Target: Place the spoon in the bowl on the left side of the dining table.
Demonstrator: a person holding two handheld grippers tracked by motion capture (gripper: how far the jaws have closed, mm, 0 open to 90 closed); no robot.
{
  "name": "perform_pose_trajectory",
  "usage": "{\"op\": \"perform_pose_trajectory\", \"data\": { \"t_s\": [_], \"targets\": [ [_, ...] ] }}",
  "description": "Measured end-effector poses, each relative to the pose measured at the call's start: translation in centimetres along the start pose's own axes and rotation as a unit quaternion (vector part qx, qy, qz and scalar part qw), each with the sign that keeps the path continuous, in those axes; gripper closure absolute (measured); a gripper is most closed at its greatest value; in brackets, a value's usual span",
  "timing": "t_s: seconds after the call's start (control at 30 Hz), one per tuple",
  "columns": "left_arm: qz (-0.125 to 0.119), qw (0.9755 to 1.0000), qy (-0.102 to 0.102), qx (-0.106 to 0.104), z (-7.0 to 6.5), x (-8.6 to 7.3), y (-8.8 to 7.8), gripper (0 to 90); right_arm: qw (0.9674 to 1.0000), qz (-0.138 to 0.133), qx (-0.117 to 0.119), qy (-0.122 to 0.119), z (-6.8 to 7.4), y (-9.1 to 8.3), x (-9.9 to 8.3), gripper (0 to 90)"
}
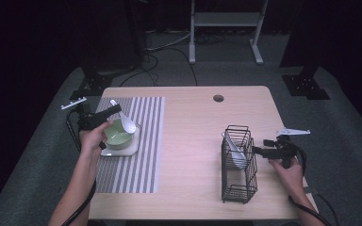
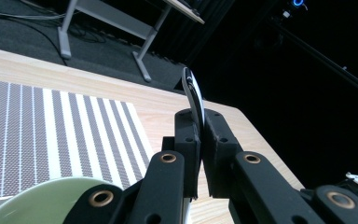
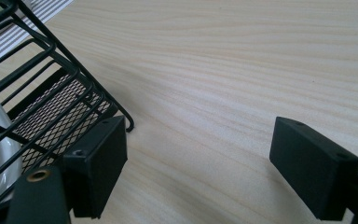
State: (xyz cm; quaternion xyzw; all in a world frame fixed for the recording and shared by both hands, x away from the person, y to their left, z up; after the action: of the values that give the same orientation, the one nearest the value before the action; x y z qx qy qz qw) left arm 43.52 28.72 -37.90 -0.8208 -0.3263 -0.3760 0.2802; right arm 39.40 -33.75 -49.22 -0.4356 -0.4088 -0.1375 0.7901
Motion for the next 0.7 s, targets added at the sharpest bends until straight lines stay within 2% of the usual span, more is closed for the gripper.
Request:
{"op": "perform_pose_trajectory", "data": {
  "t_s": [0.7],
  "targets": [
    [-0.008,0.9999,-0.007,0.012,1.4,0.6,-0.6,85.3,1.0,0.003,-0.003,0.001,0.0,0.1,0.0,17.8]
  ]
}}
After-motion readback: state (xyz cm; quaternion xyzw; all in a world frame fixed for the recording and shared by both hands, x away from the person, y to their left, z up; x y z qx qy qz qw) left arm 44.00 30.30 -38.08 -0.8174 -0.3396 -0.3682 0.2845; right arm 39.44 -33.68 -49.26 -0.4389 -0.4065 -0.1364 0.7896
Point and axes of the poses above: each handheld gripper's, and its own axes: y roughly forward along the jaws, x roughly out of its top, z roughly to its left, the point moved 2 cm from there along y, roughly forward along the jaws, and after that the axes turned 1 degree about -y, right-handed, at the moved point
